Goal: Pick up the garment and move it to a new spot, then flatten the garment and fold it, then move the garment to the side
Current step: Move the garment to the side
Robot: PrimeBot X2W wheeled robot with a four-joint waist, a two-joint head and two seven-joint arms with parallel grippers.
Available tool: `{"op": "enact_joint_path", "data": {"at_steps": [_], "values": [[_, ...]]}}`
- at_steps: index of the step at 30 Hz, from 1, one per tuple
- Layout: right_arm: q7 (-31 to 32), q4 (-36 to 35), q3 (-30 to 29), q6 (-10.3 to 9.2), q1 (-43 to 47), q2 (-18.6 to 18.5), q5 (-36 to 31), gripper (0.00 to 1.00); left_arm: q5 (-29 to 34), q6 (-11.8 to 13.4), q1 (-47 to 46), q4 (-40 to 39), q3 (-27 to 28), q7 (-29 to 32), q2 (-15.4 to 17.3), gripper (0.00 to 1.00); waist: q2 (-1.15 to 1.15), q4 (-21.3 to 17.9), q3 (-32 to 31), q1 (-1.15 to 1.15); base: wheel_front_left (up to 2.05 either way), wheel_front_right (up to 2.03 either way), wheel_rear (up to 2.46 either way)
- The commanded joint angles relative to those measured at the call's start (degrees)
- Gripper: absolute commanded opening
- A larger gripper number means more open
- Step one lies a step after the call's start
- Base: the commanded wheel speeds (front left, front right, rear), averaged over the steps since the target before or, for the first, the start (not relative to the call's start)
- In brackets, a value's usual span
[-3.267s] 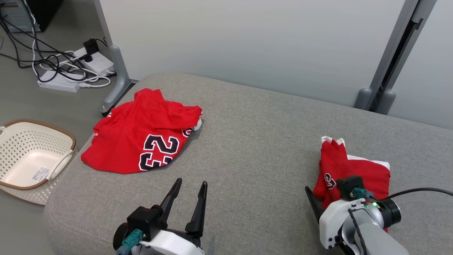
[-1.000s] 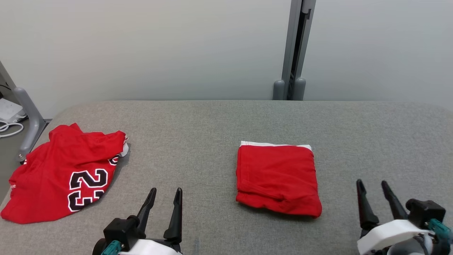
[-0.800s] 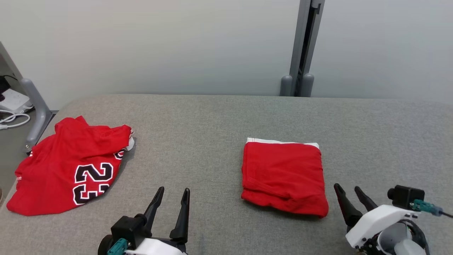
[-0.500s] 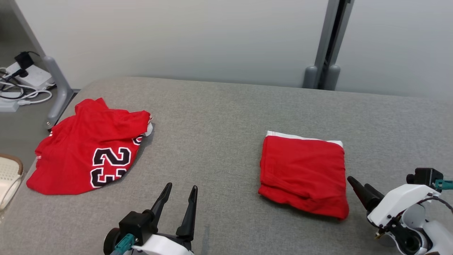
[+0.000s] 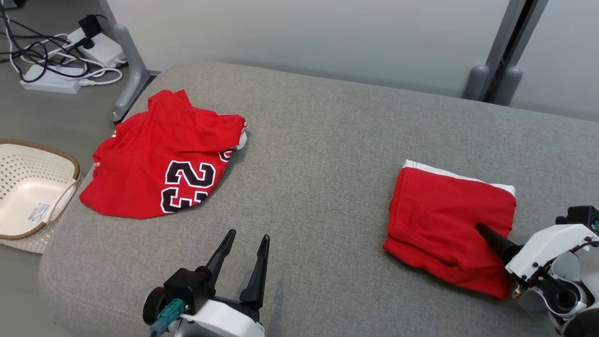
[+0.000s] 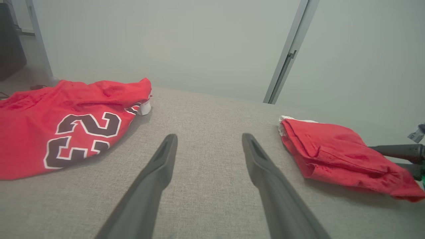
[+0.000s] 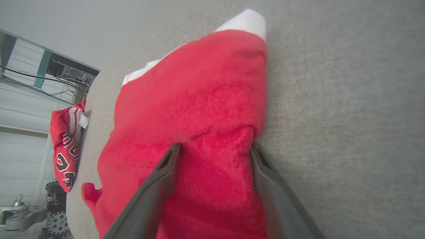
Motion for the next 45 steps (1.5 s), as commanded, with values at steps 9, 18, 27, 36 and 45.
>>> {"op": "enact_joint_path", "data": {"at_steps": [9,18,27,36,45], "values": [[-0.15,0.11,4.75,0.01,-2.48,0.72,3.09,0.93,-0.33,0.17,-1.67,-0.53,-0.17,-0.08,0.24,1.0,0.0,1.82,1.72,0.0,0.0,0.0,0.0],[-3.71,-0.21,9.71,0.01,-3.85,-0.39,3.23,0.0,-0.14,0.26,-2.26,-0.76,-0.82,-0.08,0.23,1.0,0.0,1.44,1.62,0.0,0.0,0.0,0.0],[-8.32,-1.08,17.27,0.01,-5.44,-3.67,0.05,0.0,0.44,0.09,-2.15,-1.23,-1.64,-0.08,0.25,1.0,0.0,-1.2,1.03,0.0,0.0,0.0,0.0],[-9.78,-2.16,28.27,0.0,-10.26,-8.84,-6.24,0.0,0.81,-0.74,-3.36,-2.23,-3.19,-0.08,0.23,1.0,0.0,-8.01,3.51,0.0,0.0,0.0,0.0],[-13.1,-4.01,37.92,0.0,-18.72,-16.76,-10.58,0.0,1.01,-1.7,-7.94,-3.8,-6.5,-0.07,0.25,1.0,0.0,-17.63,9.7,0.0,0.0,0.0,0.0]]}}
